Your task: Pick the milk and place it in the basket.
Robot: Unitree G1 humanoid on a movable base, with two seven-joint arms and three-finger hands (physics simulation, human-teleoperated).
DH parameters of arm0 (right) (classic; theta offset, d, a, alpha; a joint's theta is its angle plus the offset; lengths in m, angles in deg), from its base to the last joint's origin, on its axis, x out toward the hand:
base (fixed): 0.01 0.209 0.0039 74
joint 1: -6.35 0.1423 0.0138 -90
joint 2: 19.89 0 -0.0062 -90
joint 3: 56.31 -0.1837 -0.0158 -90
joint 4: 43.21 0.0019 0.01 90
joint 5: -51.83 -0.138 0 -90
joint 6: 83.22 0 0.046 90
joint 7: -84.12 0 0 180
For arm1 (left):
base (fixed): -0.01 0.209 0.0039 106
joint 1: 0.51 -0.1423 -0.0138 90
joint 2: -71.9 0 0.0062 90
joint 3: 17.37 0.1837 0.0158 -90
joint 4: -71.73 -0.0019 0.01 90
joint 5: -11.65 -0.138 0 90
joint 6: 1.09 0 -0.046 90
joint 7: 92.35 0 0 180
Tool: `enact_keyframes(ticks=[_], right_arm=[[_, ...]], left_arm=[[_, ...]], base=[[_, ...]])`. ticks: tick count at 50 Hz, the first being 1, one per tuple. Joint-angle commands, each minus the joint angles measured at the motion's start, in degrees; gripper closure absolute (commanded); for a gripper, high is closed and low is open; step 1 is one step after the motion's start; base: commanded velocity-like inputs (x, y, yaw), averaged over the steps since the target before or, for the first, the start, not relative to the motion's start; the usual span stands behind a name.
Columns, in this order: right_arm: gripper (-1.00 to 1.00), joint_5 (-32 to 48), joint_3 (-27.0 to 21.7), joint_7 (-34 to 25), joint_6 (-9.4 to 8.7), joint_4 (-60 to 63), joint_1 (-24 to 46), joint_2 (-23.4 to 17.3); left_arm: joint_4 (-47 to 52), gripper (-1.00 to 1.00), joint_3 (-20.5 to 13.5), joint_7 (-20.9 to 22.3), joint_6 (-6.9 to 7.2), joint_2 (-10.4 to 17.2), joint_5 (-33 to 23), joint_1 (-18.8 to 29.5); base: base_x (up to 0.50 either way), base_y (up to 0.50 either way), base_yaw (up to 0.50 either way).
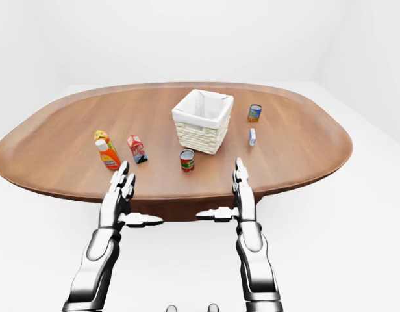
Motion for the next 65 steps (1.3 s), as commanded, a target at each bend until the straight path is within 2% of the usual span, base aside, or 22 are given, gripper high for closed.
enact_keyframes(ticks=[1,2,3,4,6,12,14,15,23,24,25,30,32,36,38,47,49,51,56,57,59,65], right_arm=[[-1.0,1.53,-0.56,0.32,-1.89,10.95,-2.17,-0.47],[-1.0,1.05,-0.4,-0.59,-1.89,11.42,-2.39,-0.49],[-1.0,1.19,-0.2,-1.29,-1.89,11.53,-2.63,-0.66],[-1.0,1.25,-0.23,-1.38,-1.89,11.54,-2.64,-0.62],[-1.0,1.72,0.14,-1.5,-1.89,14.19,-3.31,-0.43],[-1.0,3.54,0.47,-1.8,-1.89,18.41,-4.43,-0.42],[-1.0,2.74,0.44,-2.56,-1.89,19.98,-4.74,-0.26],[-1.0,1.34,0.71,-3.82,-1.89,22.43,-5.4,-0.21],[-1.0,4.91,2.06,-3.65,-1.89,28.76,-7.08,-0.23],[-1.0,4.79,2.13,-3.78,-1.89,29.14,-7.14,-0.2],[-1.0,5.47,2.53,-3.75,-1.89,29.61,-7.38,-0.29],[-1.0,5.88,2.84,-4.2,-1.89,31.21,-7.75,-0.38],[-1.0,6.84,2.85,-4.17,-1.89,31.98,-7.82,-0.52],[-1.0,5.72,2.17,-4.76,-1.89,34.18,-7.51,-0.24],[-1.0,5.88,2.24,-5.0,-1.89,34.84,-7.63,-0.38],[-1.0,5.08,1.93,-5.71,-1.89,35.47,-7.95,-0.26],[-1.0,4.88,1.81,-5.65,-1.89,35.61,-7.84,-0.21],[-1.0,4.77,1.84,-5.7,-1.89,35.8,-7.88,-0.24],[-1.0,0.51,0.98,-6.27,-1.89,36.93,-7.5,0.17],[-1.0,1.15,0.89,-5.82,-1.89,37.14,-7.44,-0.04],[-1.0,1.21,0.86,-5.71,-1.89,37.83,-7.5,-0.14],[-1.0,1.5,1.22,-5.7,-1.89,37.79,-7.73,-0.18]], left_arm=[[8.9,-1.0,-0.01,3.05,0.37,0.21,1.15,-3.87],[9.62,-1.0,-0.37,2.92,0.89,0.28,1.27,-3.98],[9.62,-1.0,-0.28,3.36,-0.57,0.49,0.89,-4.19],[9.61,-1.0,-0.31,3.42,-0.65,0.46,0.84,-4.2],[13.18,-1.0,0.45,4.03,0.33,0.5,0.26,-5.69],[19.36,-1.0,2.22,2.99,0.08,0.38,-3.59,-8.52],[21.56,-1.0,2.44,3.19,0.64,0.43,-3.64,-9.37],[23.63,-1.0,2.76,3.45,1.5,0.5,-3.7,-10.2],[27.39,-1.0,2.48,3.77,1.12,0.7,-4.62,-11.61],[27.45,-1.0,2.34,3.75,0.82,0.61,-4.45,-11.65],[26.53,-1.0,2.44,2.68,-1.86,0.73,-6.69,-11.86],[26.94,-1.0,2.52,2.28,-1.81,0.55,-7.63,-12.19],[27.11,-1.0,3.12,2.38,-3.71,1.01,-9.53,-12.95],[28.23,-1.0,2.69,2.34,-3.11,0.75,-9.3,-13.1],[28.24,-1.0,1.96,2.32,-1.75,0.58,-8.81,-12.44],[29.6,-1.0,0.45,3.13,-0.82,0.24,-7.31,-12.56],[30.33,-1.0,0.58,3.38,0.16,0.12,-6.69,-12.74],[30.71,-1.0,0.65,3.24,-0.31,0.21,-7.08,-13.03],[32.27,-1.0,0.87,3.04,-0.11,0.17,-7.7,-13.85],[33.17,-1.0,0.97,3.53,0.39,0.17,-6.92,-14.19],[32.7,-1.0,1.01,3.11,-0.35,0.24,-7.83,-14.11],[32.01,-1.0,1.46,2.87,-0.78,0.27,-8.26,-14.12]], base=[[0.0,0.0,0.0],[0.0,0.0,0.0],[0.0,0.0,0.0],[0.0,0.0,0.0],[0.0,0.0,0.0],[0.0,0.0,0.0],[0.0,0.0,0.0],[0.0,0.0,0.0],[0.0,0.0,0.0],[0.0,0.0,0.0],[0.0,0.0,0.0],[0.0,0.0,0.0],[0.0,0.0,0.0],[0.0,0.0,0.0],[0.0,0.0,0.0],[0.0,0.0,0.0],[0.0,0.0,0.0],[0.0,0.0,0.0],[0.06,0.0,0.0],[0.16,0.0,0.0],[0.16,0.0,0.0],[0.15,0.0,0.0]])
